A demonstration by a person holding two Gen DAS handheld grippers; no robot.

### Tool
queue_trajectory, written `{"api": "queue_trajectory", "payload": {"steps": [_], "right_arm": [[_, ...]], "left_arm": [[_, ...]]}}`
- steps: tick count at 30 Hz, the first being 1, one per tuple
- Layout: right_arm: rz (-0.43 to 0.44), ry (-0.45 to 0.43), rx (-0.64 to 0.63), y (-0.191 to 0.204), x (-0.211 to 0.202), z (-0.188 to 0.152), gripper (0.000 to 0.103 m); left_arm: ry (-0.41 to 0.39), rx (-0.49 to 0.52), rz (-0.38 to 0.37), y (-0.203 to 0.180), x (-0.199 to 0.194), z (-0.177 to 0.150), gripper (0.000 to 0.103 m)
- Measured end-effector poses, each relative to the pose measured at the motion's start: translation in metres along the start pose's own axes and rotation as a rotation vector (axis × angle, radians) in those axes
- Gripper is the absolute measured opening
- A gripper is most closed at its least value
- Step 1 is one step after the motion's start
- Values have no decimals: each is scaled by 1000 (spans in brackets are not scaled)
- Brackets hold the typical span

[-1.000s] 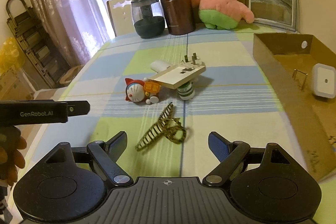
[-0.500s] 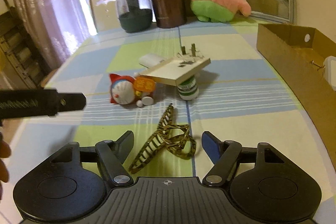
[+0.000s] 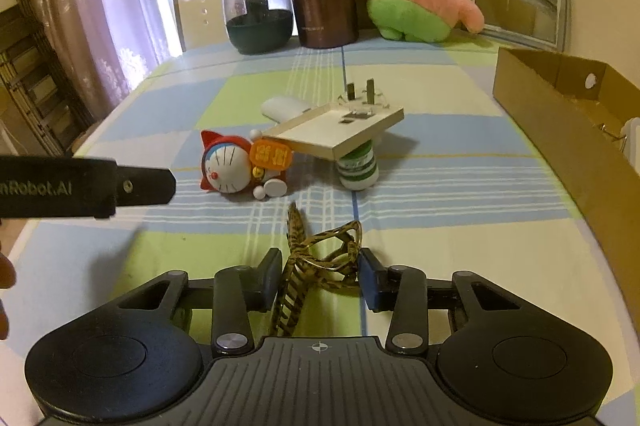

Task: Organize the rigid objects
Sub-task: 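Close the right tool on the striped claw clip, then lift the claw clip with the right tool while the left tool grasps the Doraemon figure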

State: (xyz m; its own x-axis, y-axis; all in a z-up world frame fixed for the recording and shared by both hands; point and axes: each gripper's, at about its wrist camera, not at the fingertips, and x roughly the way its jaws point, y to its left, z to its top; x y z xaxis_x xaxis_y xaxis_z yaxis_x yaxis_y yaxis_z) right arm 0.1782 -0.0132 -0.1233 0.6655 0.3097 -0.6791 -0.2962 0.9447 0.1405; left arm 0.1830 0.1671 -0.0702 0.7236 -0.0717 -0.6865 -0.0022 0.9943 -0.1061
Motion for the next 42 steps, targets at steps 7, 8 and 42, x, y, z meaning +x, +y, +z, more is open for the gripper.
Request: {"api": "queue_trajectory", "payload": {"steps": [7, 8, 42], "right_arm": [[-3, -58, 3, -24, -21, 11, 34], [-8, -64, 9, -30, -23, 12, 28], [-33, -44, -48, -45, -6, -8, 37]], "left_arm": [[-12, 69, -30, -12, 8, 1, 92], [-14, 79, -34, -14, 10, 2, 92], [-19, 185, -86, -21, 55, 8, 92]]}}
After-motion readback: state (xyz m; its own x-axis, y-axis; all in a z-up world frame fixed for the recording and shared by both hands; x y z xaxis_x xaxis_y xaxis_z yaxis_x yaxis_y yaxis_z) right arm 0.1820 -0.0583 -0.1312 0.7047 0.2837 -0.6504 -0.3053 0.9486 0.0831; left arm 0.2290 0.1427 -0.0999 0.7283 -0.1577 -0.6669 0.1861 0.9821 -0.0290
